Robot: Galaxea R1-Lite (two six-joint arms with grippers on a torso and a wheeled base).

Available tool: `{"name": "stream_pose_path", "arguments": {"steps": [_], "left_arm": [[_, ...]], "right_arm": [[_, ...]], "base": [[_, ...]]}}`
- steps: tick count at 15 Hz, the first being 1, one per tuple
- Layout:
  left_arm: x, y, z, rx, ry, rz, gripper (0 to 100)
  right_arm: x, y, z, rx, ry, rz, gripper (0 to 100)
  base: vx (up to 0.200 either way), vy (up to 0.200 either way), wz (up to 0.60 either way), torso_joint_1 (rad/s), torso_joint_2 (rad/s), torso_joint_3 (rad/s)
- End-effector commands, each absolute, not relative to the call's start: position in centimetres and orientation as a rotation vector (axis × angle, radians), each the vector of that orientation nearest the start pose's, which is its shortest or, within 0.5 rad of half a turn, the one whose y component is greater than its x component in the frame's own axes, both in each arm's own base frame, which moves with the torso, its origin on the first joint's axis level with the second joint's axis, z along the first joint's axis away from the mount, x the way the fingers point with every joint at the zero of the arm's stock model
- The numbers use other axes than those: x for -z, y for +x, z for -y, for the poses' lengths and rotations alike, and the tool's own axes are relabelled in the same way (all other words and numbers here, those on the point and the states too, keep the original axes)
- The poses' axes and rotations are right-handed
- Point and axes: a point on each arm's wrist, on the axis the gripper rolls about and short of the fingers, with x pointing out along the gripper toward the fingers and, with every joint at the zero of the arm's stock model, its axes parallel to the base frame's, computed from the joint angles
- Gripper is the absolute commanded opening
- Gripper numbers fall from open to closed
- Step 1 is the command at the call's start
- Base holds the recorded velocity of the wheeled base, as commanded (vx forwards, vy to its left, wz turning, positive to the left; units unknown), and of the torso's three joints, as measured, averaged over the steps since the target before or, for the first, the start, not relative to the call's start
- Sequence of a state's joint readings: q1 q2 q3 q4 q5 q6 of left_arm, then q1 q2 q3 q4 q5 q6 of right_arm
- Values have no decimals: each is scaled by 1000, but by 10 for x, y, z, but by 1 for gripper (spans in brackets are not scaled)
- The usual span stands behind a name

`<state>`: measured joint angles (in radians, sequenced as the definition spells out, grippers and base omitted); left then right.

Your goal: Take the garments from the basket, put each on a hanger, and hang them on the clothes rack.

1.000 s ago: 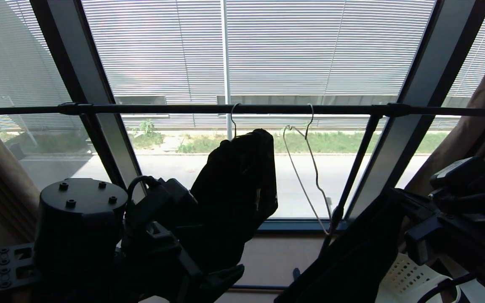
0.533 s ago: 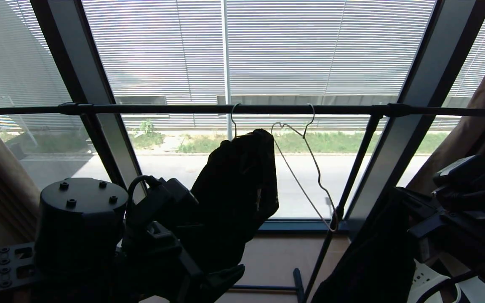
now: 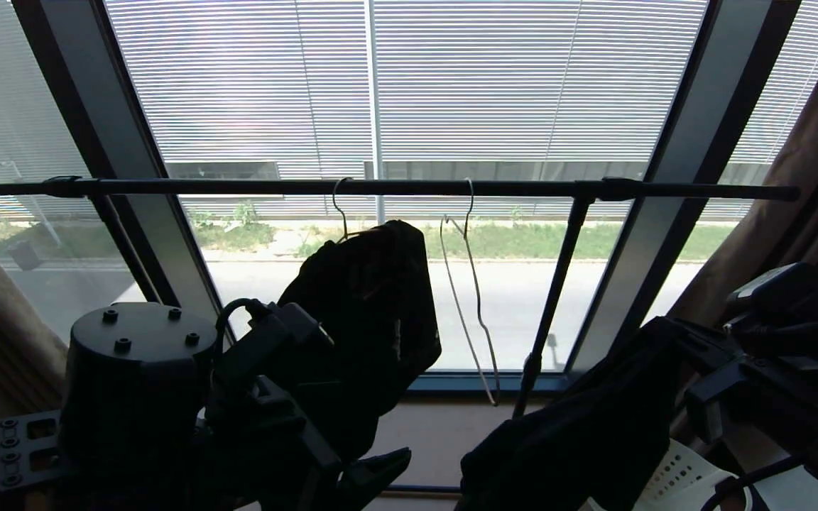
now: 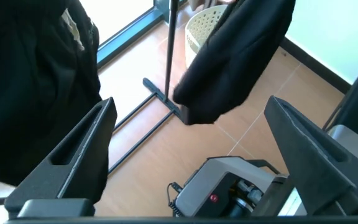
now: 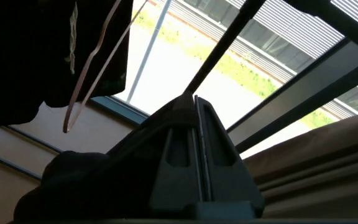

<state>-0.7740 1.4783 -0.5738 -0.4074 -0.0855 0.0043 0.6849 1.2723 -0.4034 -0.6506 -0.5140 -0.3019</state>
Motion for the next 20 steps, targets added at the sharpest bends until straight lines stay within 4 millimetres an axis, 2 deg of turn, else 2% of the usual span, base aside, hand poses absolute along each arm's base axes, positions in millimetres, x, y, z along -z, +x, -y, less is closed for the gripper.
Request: {"name": "stream_pose_path", "arguments": {"steps": [1, 2, 4, 7, 9, 12, 15, 20], "left_arm": [[-157, 167, 164, 836, 177, -492, 100], [-157, 167, 164, 836, 177, -492, 100], [-152, 179, 175, 825, 145, -451, 100], [-148, 212, 195, 683, 139, -438, 100], [-149, 228, 209, 640, 85, -436, 100], [-140, 250, 226, 557, 102, -432, 100], [-138, 262, 235, 484, 112, -412, 100], [-137, 266, 237, 430, 129, -398, 100]], "right_arm": [[-180, 147, -106, -198, -426, -157, 0], [-179, 147, -106, -198, -427, -158, 0], [-177, 149, -108, -200, -435, -170, 0], [-176, 149, -108, -200, -437, -172, 0], [-175, 151, -109, -201, -439, -176, 0], [-174, 151, -110, -202, -443, -182, 0], [-172, 153, -111, -203, -448, -191, 0], [-172, 153, -111, -203, -449, -193, 0]], "base": [[200, -200, 0, -7, -2, 2], [0, 0, 0, 0, 0, 0], [0, 0, 0, 0, 0, 0], [0, 0, 0, 0, 0, 0], [0, 0, 0, 0, 0, 0], [0, 0, 0, 0, 0, 0], [0, 0, 0, 0, 0, 0], [0, 0, 0, 0, 0, 0]]}}
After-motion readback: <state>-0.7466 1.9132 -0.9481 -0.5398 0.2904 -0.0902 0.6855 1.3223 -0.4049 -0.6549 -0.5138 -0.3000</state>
